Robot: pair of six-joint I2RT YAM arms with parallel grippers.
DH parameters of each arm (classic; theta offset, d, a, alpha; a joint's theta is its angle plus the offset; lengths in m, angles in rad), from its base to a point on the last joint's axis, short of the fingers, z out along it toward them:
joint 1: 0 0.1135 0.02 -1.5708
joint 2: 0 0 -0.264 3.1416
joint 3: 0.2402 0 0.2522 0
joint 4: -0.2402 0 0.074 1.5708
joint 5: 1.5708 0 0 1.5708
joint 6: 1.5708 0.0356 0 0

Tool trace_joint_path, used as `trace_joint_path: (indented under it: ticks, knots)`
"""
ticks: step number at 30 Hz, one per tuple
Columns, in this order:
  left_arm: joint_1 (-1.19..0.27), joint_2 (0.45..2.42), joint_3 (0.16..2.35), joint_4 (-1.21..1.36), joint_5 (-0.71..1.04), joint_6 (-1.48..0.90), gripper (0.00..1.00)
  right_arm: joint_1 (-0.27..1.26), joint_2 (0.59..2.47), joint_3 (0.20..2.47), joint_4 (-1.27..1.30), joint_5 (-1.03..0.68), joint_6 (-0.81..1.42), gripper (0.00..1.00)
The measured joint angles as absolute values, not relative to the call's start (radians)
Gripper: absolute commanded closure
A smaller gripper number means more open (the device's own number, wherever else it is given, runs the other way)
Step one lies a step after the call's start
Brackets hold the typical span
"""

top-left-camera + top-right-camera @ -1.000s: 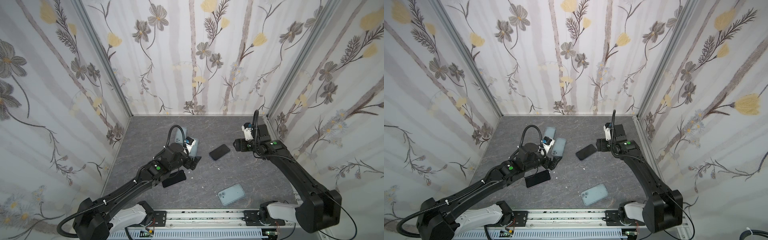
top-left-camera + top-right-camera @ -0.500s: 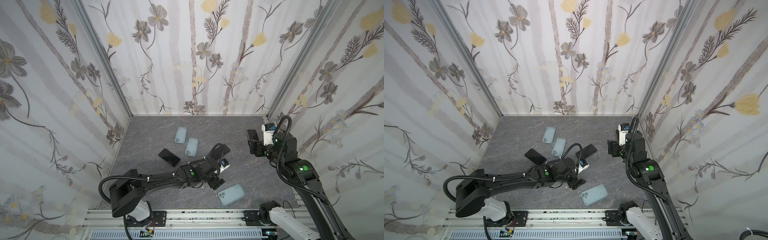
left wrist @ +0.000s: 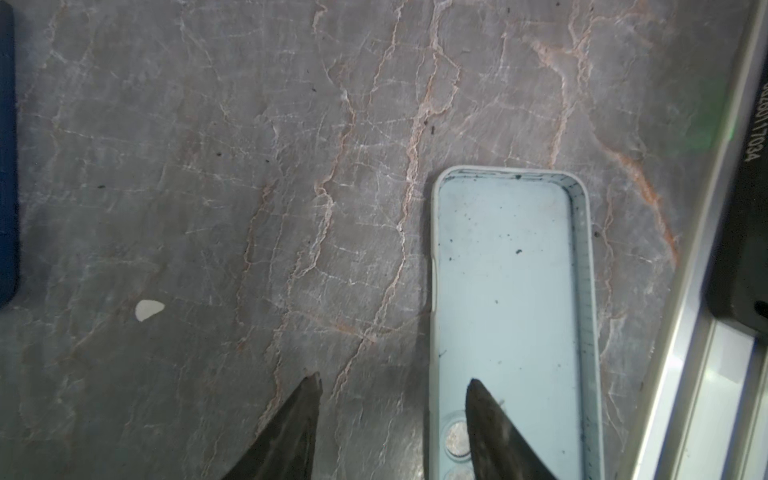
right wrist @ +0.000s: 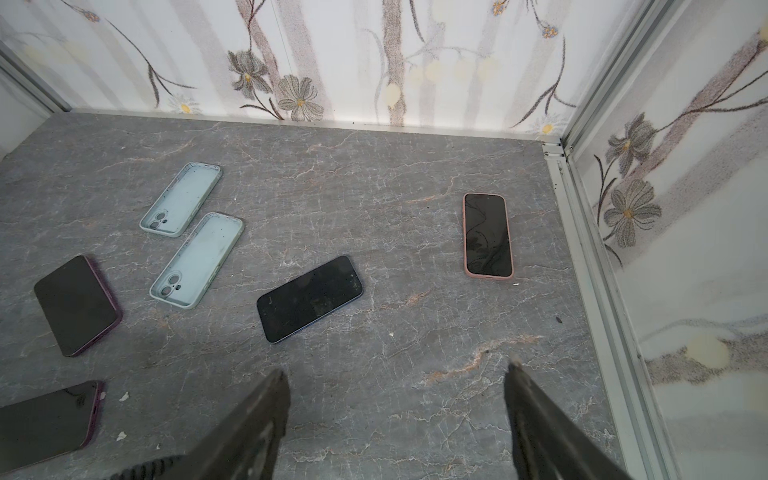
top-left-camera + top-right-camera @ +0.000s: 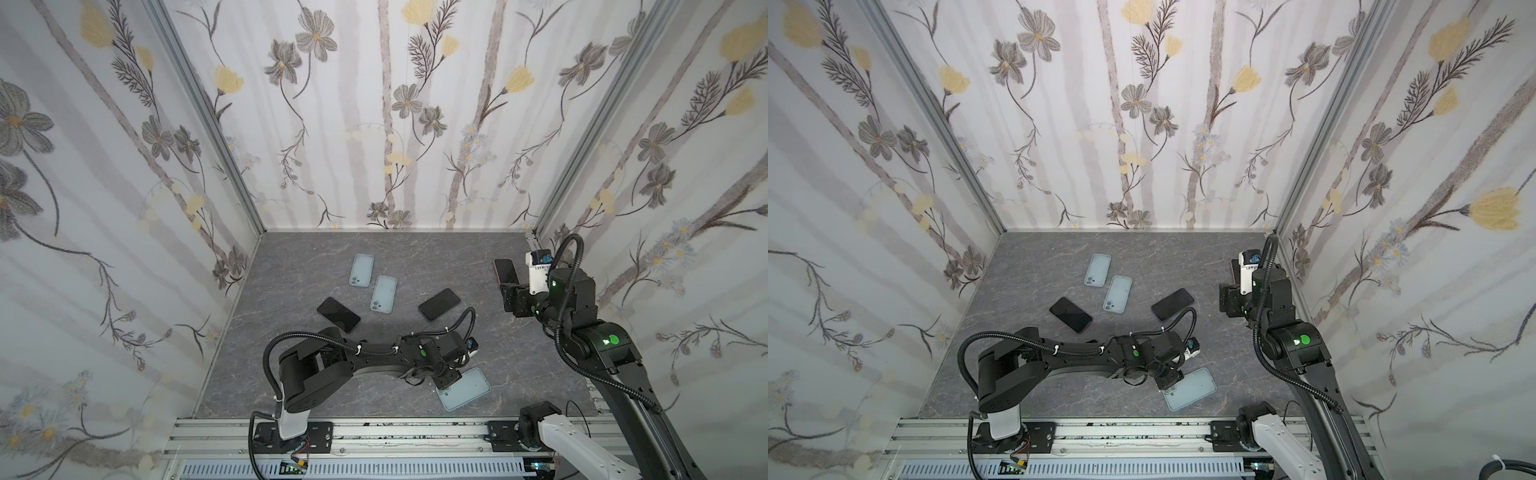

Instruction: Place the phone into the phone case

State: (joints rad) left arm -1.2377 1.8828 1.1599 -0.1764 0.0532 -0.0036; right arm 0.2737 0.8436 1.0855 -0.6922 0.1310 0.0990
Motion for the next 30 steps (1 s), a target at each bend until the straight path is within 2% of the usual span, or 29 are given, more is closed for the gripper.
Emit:
trace_joint_path:
  ticks: [3, 5, 9, 21, 24, 30]
  knots:
    - [-1.245, 1.896, 1.166, -0.185, 0.054, -0.003, 0.45, 0.274, 0.839, 1.081, -0.699, 0.141, 0.096, 0.20]
    - [-1.251, 1.905, 1.172, -0.191, 0.054, -0.003, 0.49, 0.274, 0.837, 1.077, -0.703, 0.146, 0.096, 0.20]
    - [-1.258, 1.923, 1.181, -0.199, 0.056, 0.000, 0.63, 0.273, 0.837, 1.069, -0.709, 0.161, 0.097, 0.21]
    - [-1.258, 1.940, 1.183, -0.219, 0.003, 0.023, 0.92, 0.273, 0.839, 1.068, -0.735, 0.171, 0.102, 0.22]
    - [-1.257, 1.927, 1.163, -0.212, -0.007, 0.038, 0.96, 0.274, 0.842, 1.068, -0.736, 0.171, 0.105, 0.22]
    - [-1.229, 1.885, 1.102, -0.195, -0.022, 0.077, 0.98, 0.273, 0.854, 1.069, -0.736, 0.170, 0.116, 0.23]
